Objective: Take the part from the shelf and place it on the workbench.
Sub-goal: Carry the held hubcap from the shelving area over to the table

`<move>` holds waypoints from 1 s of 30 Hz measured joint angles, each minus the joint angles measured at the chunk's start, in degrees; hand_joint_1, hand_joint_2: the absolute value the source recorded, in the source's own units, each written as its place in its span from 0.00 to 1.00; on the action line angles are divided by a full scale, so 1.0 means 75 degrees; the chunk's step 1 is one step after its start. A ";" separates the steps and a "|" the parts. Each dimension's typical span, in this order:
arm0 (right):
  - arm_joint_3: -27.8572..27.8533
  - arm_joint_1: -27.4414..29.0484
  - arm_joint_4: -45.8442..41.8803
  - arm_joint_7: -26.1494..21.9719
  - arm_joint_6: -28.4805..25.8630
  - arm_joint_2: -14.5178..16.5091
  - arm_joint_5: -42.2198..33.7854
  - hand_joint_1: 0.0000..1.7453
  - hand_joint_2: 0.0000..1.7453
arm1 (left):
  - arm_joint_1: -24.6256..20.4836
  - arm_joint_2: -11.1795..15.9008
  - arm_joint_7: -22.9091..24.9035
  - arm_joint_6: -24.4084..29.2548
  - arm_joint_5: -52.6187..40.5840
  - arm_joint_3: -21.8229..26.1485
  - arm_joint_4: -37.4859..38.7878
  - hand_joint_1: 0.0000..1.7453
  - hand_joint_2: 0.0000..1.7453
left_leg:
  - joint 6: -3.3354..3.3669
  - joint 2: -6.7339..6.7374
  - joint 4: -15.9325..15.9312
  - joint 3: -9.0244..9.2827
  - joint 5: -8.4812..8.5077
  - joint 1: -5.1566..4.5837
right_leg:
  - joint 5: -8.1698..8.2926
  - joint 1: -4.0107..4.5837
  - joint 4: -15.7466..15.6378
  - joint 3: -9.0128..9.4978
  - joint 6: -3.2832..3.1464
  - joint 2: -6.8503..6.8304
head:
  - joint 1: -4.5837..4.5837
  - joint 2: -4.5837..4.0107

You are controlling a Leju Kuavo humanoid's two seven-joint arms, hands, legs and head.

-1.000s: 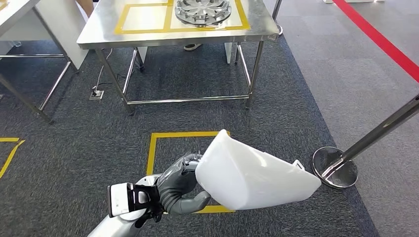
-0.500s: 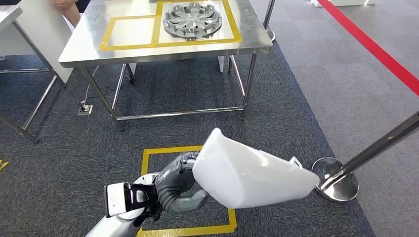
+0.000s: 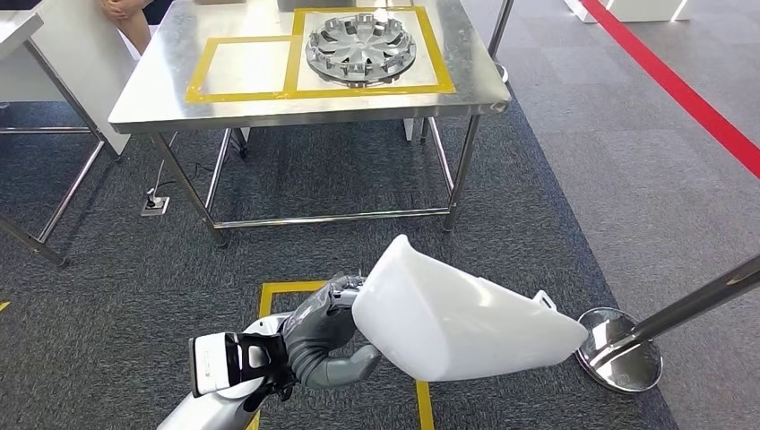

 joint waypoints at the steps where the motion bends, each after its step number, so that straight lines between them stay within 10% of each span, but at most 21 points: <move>1: -0.0015 -0.0007 0.0000 0.0010 0.0001 0.0001 0.0000 0.00 0.00 | -0.0005 -0.0006 0.0001 0.0000 -0.0004 0.0001 -0.0001 1.00 1.00 | -0.0045 -0.0005 -0.0013 0.0017 -0.0033 0.0006 | -0.0021 0.0010 -0.0023 0.0018 -0.0027 0.0000 | -0.0001 0.0000; 4: -0.0050 -0.0004 -0.0002 0.0029 0.0001 0.0013 0.0000 0.00 0.00 | -0.0025 -0.0023 0.0001 -0.0002 -0.0005 0.0005 -0.0007 1.00 1.00 | -0.0174 0.0034 0.0240 -0.0078 -0.0197 0.0025 | -0.0002 -0.0056 -0.0097 0.0143 -0.0135 -0.0009 | -0.0027 0.0000; 8: -0.0072 0.0005 -0.0003 0.0031 0.0002 0.0039 -0.0001 0.00 0.00 | -0.0026 0.0004 0.0001 -0.0003 -0.0006 0.0002 0.0010 1.00 1.00 | -0.0348 0.0069 0.1912 -0.1143 -0.0725 0.0129 | -0.0109 -0.0120 -0.0113 0.0274 -0.0163 -0.0014 | -0.0057 0.0000; 10: -0.0076 0.0022 -0.0003 0.0024 0.0005 0.0048 0.0003 0.00 0.00 | -0.0021 0.0018 -0.0003 -0.0001 -0.0006 0.0001 0.0024 1.00 1.00 | -0.0368 0.0081 0.1874 -0.1330 -0.0390 0.0161 | -0.0216 -0.0145 -0.0113 0.0383 -0.0138 -0.0034 | -0.0060 0.0000; 13: -0.0077 0.0042 -0.0003 0.0021 0.0057 0.0066 0.0072 0.00 0.00 | -0.0043 0.0027 -0.0014 0.0006 -0.0012 0.0004 0.0031 1.00 1.00 | -0.0290 0.0392 0.0463 -0.0793 0.0449 0.0109 | -0.0430 -0.0142 -0.0121 0.0613 -0.0060 -0.0108 | -0.0068 0.0000; 15: -0.0077 0.0057 -0.0003 0.0032 0.0098 0.0072 0.0126 0.00 0.00 | -0.0065 0.0022 -0.0023 0.0012 -0.0015 0.0004 0.0034 1.00 1.00 | -0.0196 0.0523 0.0062 -0.0588 0.0499 0.0043 | -0.0549 -0.0111 -0.0162 0.0711 0.0039 -0.0185 | -0.0069 0.0000; 19: -0.0074 0.0009 -0.0003 0.0053 0.0143 0.0077 0.0149 0.00 0.00 | -0.0084 -0.0001 -0.0035 0.0020 -0.0015 0.0004 0.0036 1.00 1.00 | -0.0007 0.0227 -0.0030 -0.0459 0.0399 0.0092 | -0.0757 -0.0121 -0.0066 0.0818 0.0198 -0.0316 | -0.0045 0.0000; 23: -0.0072 -0.0011 -0.0003 0.0074 0.0136 0.0066 0.0172 0.00 0.00 | -0.0080 -0.0034 -0.0035 0.0026 -0.0020 0.0001 0.0057 1.00 1.00 | 0.0110 0.0027 -0.0059 -0.0273 0.0231 0.0122 | -0.1326 -0.0128 0.1852 -0.0387 0.0260 -0.0134 | 0.0010 0.0000; 25: -0.0073 -0.0005 -0.0003 0.0080 0.0118 0.0066 0.0148 0.00 0.00 | -0.0064 -0.0040 -0.0022 0.0037 -0.0025 -0.0003 0.0071 1.00 1.00 | 0.0091 -0.0051 -0.0057 -0.0110 0.0101 0.0128 | -0.0988 -0.0132 0.2003 -0.0778 0.0260 -0.0116 | 0.0011 0.0000; 28: -0.0074 -0.0007 -0.0001 0.0094 0.0099 0.0058 0.0109 0.00 0.00 | -0.0067 -0.0051 -0.0012 0.0049 -0.0027 -0.0005 0.0080 1.00 1.00 | -0.0017 -0.0095 -0.0049 0.0195 -0.0155 0.0133 | 0.0077 -0.0147 0.0580 -0.0484 0.0260 -0.0101 | 0.0018 0.0000; 30: -0.0076 -0.0015 0.0001 0.0118 0.0095 0.0061 0.0103 0.00 0.00 | -0.0075 -0.0058 -0.0006 0.0056 -0.0027 -0.0006 0.0095 1.00 1.00 | -0.0110 -0.0107 -0.0062 0.0286 -0.0288 0.0110 | 0.0244 -0.0130 0.0076 -0.0285 0.0200 -0.0073 | 0.0015 0.0000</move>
